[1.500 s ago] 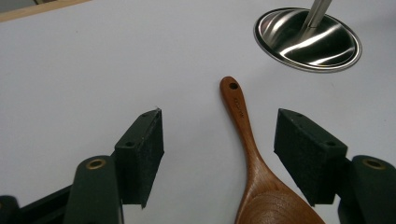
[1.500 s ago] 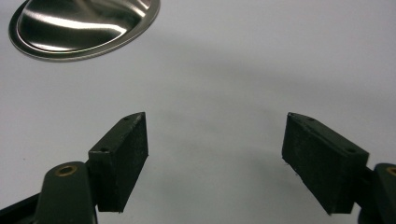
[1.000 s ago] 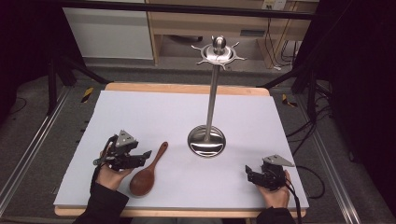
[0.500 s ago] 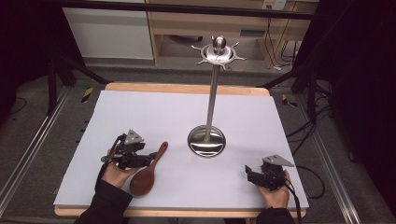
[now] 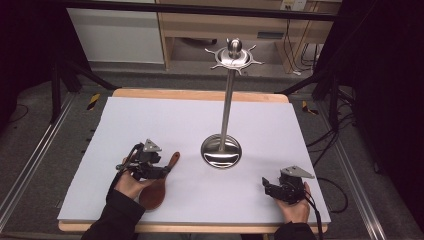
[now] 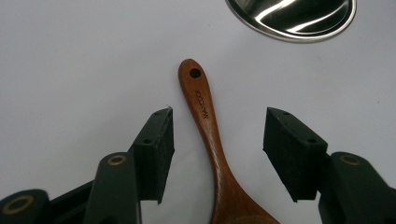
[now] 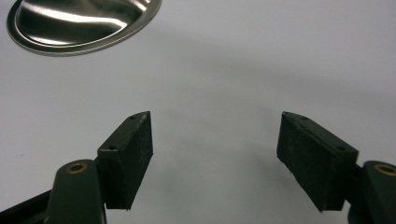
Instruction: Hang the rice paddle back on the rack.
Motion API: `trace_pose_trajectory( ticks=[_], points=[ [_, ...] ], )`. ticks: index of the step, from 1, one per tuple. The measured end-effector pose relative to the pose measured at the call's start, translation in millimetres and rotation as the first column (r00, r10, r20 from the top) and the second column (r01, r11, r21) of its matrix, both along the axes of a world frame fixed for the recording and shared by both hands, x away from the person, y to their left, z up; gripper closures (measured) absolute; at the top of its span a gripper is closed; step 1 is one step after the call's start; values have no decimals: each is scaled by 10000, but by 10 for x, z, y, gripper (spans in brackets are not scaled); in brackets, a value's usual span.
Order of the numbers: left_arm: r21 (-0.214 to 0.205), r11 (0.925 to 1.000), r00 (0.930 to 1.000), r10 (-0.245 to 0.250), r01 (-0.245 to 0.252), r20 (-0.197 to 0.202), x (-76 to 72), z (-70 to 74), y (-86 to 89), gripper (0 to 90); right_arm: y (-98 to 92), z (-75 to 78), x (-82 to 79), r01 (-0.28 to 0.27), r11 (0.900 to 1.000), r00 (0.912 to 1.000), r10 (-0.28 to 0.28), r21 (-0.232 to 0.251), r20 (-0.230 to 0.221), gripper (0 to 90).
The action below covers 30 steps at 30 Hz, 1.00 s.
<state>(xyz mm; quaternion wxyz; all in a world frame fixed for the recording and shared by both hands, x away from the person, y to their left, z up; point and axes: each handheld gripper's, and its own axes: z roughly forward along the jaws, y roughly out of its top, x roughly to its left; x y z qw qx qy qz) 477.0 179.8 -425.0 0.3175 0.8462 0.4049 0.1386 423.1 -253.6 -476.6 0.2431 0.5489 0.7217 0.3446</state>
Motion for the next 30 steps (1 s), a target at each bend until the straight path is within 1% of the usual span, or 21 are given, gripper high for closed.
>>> trace_pose_trajectory(
  ticks=[2, 3, 7, 10, 11, 12, 14, 19, 20, 23, 24, 26, 28, 30],
  points=[
    [54, 10000, 10000, -40, 40, -72, 3, -4, -2, 432, 0, 0, 1, -28, 10000, 10000, 28, 20, -6, 276],
    [48, 10000, 9998, -65, 66, -192, 6, -16, -10, 432, -2, 0, 2, -53, 10000, 10000, 53, 10, 0, 279],
    [382, 9990, 9989, -208, 224, -430, 11, -51, -35, 450, 1, -2, 3, -10, 10000, 10000, 10, 17, -57, 286],
    [623, 9978, 9981, -183, 219, -588, 20, -81, -66, 463, 2, 1, 3, -70, 9999, 9999, 71, 101, -105, 293],
    [623, 9978, 9981, -183, 219, -588, 20, -81, -66, 469, 2, 1, 3, -70, 9999, 9999, 71, 101, -105, 293],
    [716, 9971, 9975, -206, 255, -681, 26, -99, -79, 477, -1, -2, 6, -109, 9999, 9999, 110, 82, -106, 296],
    [749, 9970, 9975, -161, 213, -694, 26, -108, -88, 484, -2, -2, 7, -129, 9999, 9999, 130, 98, -110, 298],
    [939, 9952, 9950, -179, 272, -985, 47, -165, -95, 517, -4, -3, 10, -175, 9998, 9998, 176, 100, -137, 307],
    [911, 9957, 9945, -92, 188, -1043, 52, -180, -96, 543, -5, -4, 11, -192, 9998, 9997, 193, 107, -152, 308],
    [919, 9956, 9917, -45, 163, -1281, 73, -212, -88, 568, -1, -10, 16, -168, 9998, 9997, 169, 85, -162, 310],
    [950, 9953, 9911, -33, 161, -1333, 78, -221, -85, 599, 1, -9, 16, -174, 9998, 9996, 176, 103, -209, 312],
    [973, 9952, 9887, 20, 127, -1497, 87, -239, -87, 608, 1, -9, 16, -179, 9998, 9996, 181, 114, -223, 313],
    [1058, 9943, 9861, 71, 107, -1659, 97, -261, -90, 649, -2, -9, 18, -217, 9997, 9995, 219, 119, -219, 318],
    [1035, 9945, 9851, 46, 134, -1719, 101, -270, -92, 666, -3, -9, 19, -229, 9996, 9994, 232, 141, -239, 320]
  ],
)
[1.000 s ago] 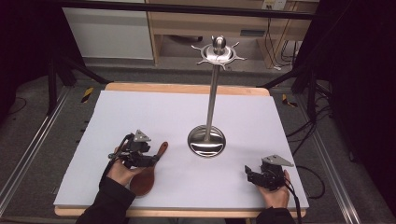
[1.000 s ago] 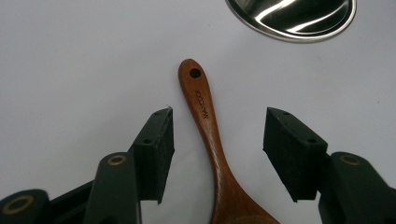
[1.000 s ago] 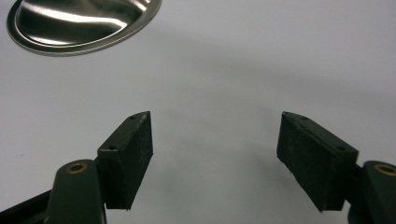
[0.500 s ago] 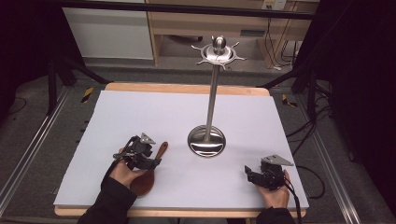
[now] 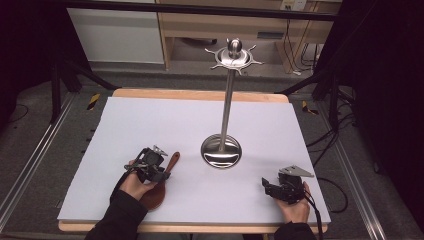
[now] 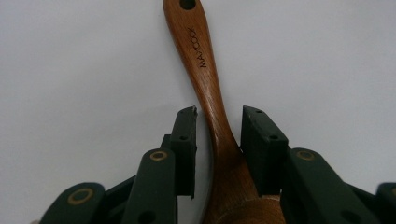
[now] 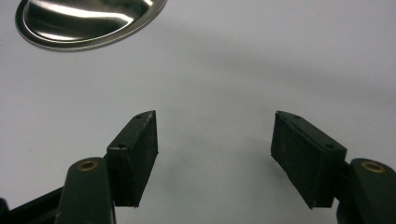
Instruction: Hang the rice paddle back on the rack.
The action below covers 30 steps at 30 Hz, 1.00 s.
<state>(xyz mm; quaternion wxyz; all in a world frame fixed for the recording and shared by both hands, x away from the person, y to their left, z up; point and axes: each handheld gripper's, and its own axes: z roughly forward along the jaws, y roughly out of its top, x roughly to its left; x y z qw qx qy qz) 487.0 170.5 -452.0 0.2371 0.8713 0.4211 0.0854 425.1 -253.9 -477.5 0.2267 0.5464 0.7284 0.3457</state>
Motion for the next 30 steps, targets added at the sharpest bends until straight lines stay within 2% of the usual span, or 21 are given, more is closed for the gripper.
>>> trace_pose_trajectory(
  ticks=[10, 15, 17, 22, 30],
  points=[
    [68, 9998, 9993, 207, -205, -303, 26, -11, -35, 703, -8, -5, 8, -113, 9999, 9999, 113, 32, -26, 329],
    [151, 9997, 9989, -172, 179, -428, 17, 3, -57, 755, -7, -3, 7, -104, 9999, 9999, 105, 123, -96, 335],
    [461, 9979, 9981, -446, 466, -428, 3, 14, -68, 755, -8, -2, 8, -103, 9999, 9999, 104, 125, -121, 337],
    [816, 9928, 9954, -846, 880, -442, -3, 32, -77, 742, -12, -2, 9, -182, 9996, 9997, 185, 198, -169, 342],
    [1206, 9872, 9929, -965, 1043, -693, 0, 28, -110, 706, -13, -6, 17, -209, 9996, 9996, 213, 193, -200, 348]
  ],
)
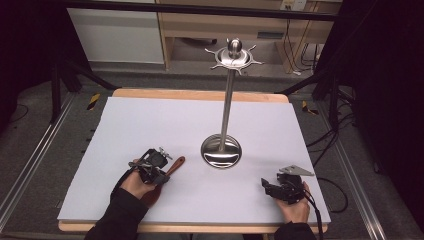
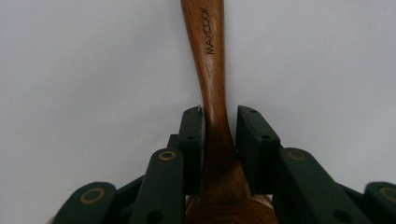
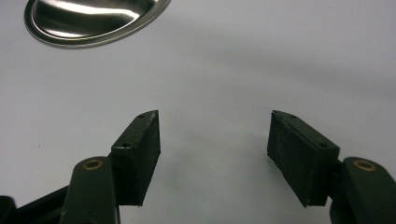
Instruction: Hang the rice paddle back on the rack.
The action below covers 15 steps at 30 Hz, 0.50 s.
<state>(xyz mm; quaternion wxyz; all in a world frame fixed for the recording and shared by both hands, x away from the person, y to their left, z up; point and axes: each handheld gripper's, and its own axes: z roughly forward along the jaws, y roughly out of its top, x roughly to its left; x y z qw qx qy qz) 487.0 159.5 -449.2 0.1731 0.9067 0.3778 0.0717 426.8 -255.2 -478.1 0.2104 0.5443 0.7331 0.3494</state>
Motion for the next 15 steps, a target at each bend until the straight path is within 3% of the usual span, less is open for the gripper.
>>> trace_pose_trajectory(
  ticks=[2, 6, 15],
  points=[
    [107, 9999, 10000, -31, 31, -9, 9, 3, -4, 706, -3, 3, -2, -45, 10000, 10000, 45, 39, -22, 349],
    [167, 9996, 9989, 246, -239, -404, 48, 8, -25, 703, 0, -1, 0, -45, 10000, 10000, 45, 52, -39, 351],
    [311, 9992, 9980, 255, -237, -579, 78, 18, -38, 732, 1, -1, 3, -62, 9999, 9999, 64, 126, -143, 351]
  ],
)
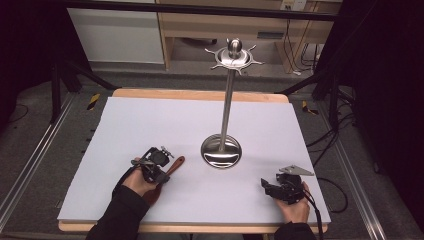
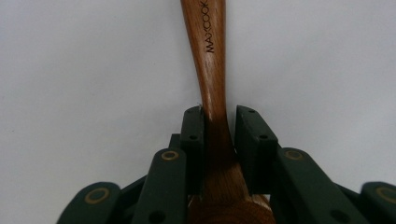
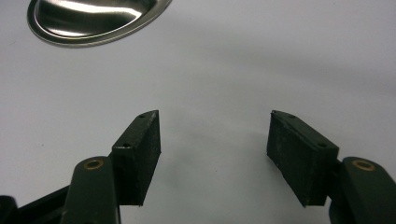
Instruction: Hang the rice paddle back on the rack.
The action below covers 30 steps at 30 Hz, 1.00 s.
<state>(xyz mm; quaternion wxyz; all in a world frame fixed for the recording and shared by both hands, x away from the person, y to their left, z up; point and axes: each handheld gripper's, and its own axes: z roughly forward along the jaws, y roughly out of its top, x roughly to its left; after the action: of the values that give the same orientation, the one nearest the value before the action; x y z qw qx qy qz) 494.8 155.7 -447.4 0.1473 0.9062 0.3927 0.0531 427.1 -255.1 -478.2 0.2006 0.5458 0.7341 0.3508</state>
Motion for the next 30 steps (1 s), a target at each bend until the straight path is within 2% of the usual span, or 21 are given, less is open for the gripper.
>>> trace_pose_trajectory(
  ticks=[5, 10, 14, 18, 22, 23, 26, 30],
  points=[
    [183, 9998, 9999, -102, 104, -64, 12, 7, -23, 743, 4, -1, 3, 35, 10000, 10000, -35, -13, -73, 350],
    [111, 9994, 9994, -339, 339, 14, -2, 11, -1, 749, 2, -1, 6, 35, 10000, 9999, -35, 8, -103, 350],
    [-134, 9981, 9982, -595, 595, -13, -30, 23, 16, 752, 0, 1, 5, 13, 10000, 9999, -13, 55, -110, 350],
    [-207, 9977, 9975, -645, 651, 284, -76, 48, 29, 754, 1, 0, 6, 23, 10000, 9999, -22, 39, -114, 350],
    [-576, 9966, 9954, -547, 593, 787, -141, 97, 81, 756, -3, 2, 5, 4, 10000, 9999, -4, 72, -117, 350],
    [-576, 9966, 9954, -547, 593, 787, -141, 97, 81, 756, -4, 3, 5, 6, 10000, 9999, -5, 78, -120, 350],
    [-1013, 9931, 9902, -449, 585, 1319, -218, 136, 148, 757, -3, 2, 6, 3, 10000, 9999, -2, 81, -128, 350],
    [-1316, 9897, 9863, -339, 556, 1616, -271, 161, 197, 758, -2, 1, 6, 5, 10000, 9999, -4, 82, -125, 350]
  ],
)
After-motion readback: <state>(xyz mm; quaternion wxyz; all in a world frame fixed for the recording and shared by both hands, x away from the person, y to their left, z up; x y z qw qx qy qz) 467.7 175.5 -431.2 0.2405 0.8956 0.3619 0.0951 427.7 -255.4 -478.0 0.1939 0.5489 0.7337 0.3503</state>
